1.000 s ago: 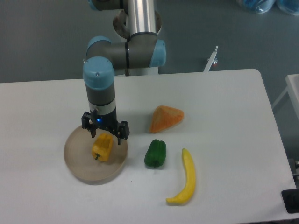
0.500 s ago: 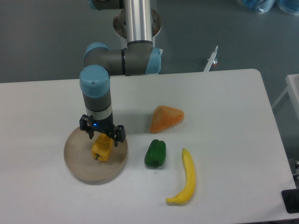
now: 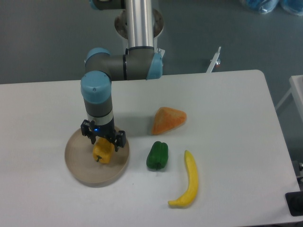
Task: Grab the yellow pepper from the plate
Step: 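Lower the gripper onto the yellow pepper and close on it, then lift the yellow pepper off the plate and carry it past the banana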
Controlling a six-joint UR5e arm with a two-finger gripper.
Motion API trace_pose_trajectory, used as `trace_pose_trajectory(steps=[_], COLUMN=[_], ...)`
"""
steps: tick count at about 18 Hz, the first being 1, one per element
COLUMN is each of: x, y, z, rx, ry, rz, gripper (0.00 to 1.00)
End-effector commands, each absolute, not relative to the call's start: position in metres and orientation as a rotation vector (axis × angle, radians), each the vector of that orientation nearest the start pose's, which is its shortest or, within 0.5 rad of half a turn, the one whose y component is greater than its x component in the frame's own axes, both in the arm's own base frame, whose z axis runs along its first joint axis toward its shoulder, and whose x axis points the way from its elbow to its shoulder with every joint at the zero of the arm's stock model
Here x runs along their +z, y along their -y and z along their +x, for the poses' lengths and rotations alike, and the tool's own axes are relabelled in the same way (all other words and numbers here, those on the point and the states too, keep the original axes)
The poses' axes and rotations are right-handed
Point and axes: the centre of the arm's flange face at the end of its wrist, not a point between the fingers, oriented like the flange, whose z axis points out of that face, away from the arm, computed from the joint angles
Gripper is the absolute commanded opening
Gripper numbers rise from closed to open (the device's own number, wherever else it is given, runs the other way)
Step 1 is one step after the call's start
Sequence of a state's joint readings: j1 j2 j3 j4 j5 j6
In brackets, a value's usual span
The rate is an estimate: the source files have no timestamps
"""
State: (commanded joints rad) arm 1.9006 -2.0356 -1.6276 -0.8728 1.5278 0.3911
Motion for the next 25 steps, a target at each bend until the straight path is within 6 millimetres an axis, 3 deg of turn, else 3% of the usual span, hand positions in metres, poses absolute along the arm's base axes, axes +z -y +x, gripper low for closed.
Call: trace_pose_trajectory(steps=[2, 8, 12, 13, 15, 18, 23, 25], x=[0.267, 0.279, 0.331, 0.351, 0.366, 0.397, 0.412, 0.413], y=[-0.656, -0.657, -0.669, -0.668, -0.656, -0.622, -0.562, -0.548], z=[-0.079, -0.080, -0.094, -0.106, -0.139, -0.200, -0.317, -0.347], rx=[0.034, 0.045, 0.099, 0.126, 0.179, 0.240, 0.319, 0.351], ry=[-0.110, -0.121, -0.134, -0.141, -0.179, -0.265, -0.396, -0.477], rz=[-2.959, -2.938, -2.860, -2.831, -2.833, -2.841, -2.880, -2.878], gripper=[0.48, 0.47, 0.47, 0.47, 0.47, 0.47, 0.47, 0.47])
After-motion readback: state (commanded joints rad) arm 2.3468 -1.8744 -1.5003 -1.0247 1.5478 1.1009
